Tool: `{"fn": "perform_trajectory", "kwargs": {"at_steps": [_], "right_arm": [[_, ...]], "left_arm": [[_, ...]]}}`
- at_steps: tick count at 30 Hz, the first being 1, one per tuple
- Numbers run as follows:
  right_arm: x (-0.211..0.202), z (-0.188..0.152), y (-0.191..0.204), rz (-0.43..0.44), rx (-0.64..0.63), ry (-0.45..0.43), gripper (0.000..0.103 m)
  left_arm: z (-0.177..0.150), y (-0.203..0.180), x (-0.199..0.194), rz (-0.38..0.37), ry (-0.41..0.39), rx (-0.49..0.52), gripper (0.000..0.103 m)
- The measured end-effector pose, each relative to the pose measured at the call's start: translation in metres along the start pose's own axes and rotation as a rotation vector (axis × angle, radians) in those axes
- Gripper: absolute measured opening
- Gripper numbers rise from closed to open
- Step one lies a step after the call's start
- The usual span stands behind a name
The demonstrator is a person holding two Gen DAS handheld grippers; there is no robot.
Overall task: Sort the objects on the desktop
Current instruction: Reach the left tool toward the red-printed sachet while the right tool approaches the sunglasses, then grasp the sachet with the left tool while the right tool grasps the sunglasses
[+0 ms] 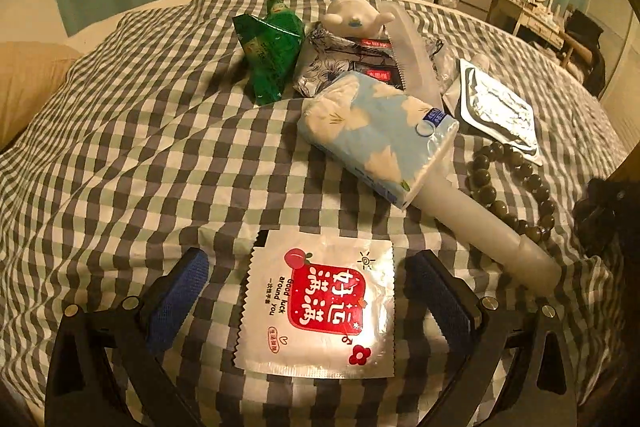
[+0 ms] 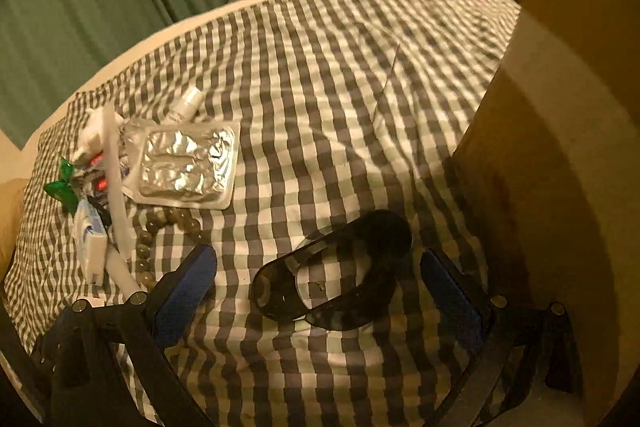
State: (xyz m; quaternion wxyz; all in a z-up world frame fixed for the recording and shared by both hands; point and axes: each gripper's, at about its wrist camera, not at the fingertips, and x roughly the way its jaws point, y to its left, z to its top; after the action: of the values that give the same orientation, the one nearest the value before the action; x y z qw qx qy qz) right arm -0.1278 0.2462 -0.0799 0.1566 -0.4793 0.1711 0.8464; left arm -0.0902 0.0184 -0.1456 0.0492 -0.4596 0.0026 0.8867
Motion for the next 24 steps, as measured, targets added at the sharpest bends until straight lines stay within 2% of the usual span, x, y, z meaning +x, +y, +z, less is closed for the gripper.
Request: {"fn": "perform_trajectory", "kwargs": {"at_steps": [1, 3, 4, 5, 6, 8, 9, 11, 13, 16, 24], "right_arm": [[0.002, 0.0, -0.001, 0.001, 0.006, 0.013, 0.094], [0.007, -0.001, -0.004, -0.006, 0.016, 0.038, 0.076], [0.009, -0.002, -0.005, -0.01, 0.023, 0.048, 0.072], [0.011, -0.002, -0.008, -0.005, 0.031, 0.058, 0.07], [0.011, -0.002, -0.008, 0.0, 0.034, 0.062, 0.07], [0.009, -0.002, -0.008, 0.004, 0.032, 0.059, 0.069], [0.009, -0.002, -0.008, 0.006, 0.028, 0.057, 0.069], [0.006, -0.005, -0.006, 0.021, 0.02, 0.048, 0.068], [0.001, -0.005, -0.003, 0.04, 0.012, 0.033, 0.067], [-0.008, -0.006, 0.003, 0.066, -0.01, 0.014, 0.06], [-0.025, -0.01, 0.012, 0.129, -0.049, -0.011, 0.059]], "left_arm": [[0.0, 0.001, 0.0, -0.009, 0.003, -0.002, 0.103], [0.0, 0.001, -0.001, -0.01, 0.003, 0.004, 0.102], [-0.001, 0.002, -0.002, -0.011, 0.002, 0.009, 0.097], [-0.001, 0.002, -0.003, -0.009, -0.003, 0.012, 0.085], [-0.001, 0.003, -0.006, -0.009, -0.01, 0.016, 0.078], [-0.002, 0.002, -0.01, -0.032, -0.015, 0.025, 0.051], [-0.003, 0.003, -0.012, -0.041, -0.015, 0.027, 0.048], [-0.003, 0.003, -0.014, -0.051, -0.017, 0.03, 0.035], [-0.003, 0.006, -0.016, -0.065, -0.018, 0.017, 0.029], [-0.002, 0.015, -0.018, -0.105, -0.006, -0.025, 0.015], [-0.007, 0.02, -0.031, -0.118, -0.009, -0.053, 0.01]]}}
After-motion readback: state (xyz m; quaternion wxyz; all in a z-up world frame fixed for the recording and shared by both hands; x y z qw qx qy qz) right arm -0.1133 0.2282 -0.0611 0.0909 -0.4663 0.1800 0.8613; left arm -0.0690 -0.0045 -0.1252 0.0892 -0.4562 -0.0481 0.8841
